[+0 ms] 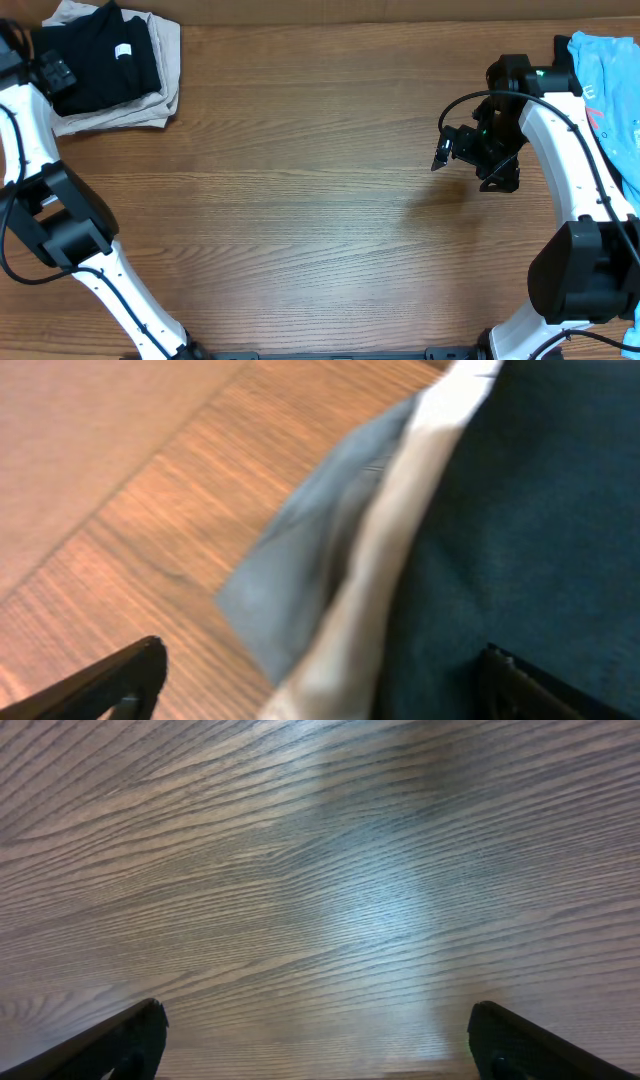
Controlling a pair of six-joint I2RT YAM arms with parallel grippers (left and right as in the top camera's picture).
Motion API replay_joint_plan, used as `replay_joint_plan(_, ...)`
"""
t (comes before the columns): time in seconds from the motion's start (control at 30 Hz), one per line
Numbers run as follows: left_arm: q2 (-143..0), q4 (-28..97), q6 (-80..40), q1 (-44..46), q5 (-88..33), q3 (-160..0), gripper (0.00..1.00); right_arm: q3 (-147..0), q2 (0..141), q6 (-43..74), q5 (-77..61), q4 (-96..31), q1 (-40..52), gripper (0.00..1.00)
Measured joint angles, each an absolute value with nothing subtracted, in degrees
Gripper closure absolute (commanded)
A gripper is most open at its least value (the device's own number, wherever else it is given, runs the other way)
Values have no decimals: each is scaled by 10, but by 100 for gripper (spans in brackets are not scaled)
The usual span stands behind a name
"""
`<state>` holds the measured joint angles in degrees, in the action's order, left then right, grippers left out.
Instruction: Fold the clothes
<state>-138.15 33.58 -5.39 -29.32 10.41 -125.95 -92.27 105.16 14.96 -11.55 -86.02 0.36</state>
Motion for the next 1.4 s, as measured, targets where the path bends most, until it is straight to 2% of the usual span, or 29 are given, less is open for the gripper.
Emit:
replay_joint_plan(0.07,-1381,336,-54,-296,108,-1260,0,-923,1052,150,-116,-860,4,0)
replay_joint_plan(0.2,-1381,336,-54,-285,112,-1260,22,-923,1052,150,-116,-860,4,0)
replay_joint_plan(0.3,-1377,332,-61,-275,114,-1260,51,-923,1052,150,-116,-860,4,0)
replay_joint_plan(0.33,-1374,330,-63,-272,114,-1260,55,-923,1052,150,-116,-860,4,0)
replay_joint_plan(0.4,-1364,329,-69,-267,114,-1260,74,-923,1052,150,-116,-860,4,0)
replay_joint_plan(0.5,-1347,330,-77,-261,114,-1260,94,-923,1052,150,-116,-856,4,0)
replay_joint_plan(0.53,-1343,333,-80,-260,114,-1261,96,-923,1052,150,-116,-854,4,0)
replay_joint_plan(1.03,-1371,427,-89,-261,97,-1266,96,-923,1052,150,-116,-848,4,0)
replay_joint_plan(1.33,-1397,441,-88,-261,97,-1267,95,-923,1052,150,-116,-842,4,0)
replay_joint_plan(1.37,-1396,442,-88,-261,97,-1267,94,-923,1052,151,-116,-840,4,0)
replay_joint_plan(1.4,-1394,442,-88,-261,97,-1267,89,-923,1052,155,-116,-835,4,0)
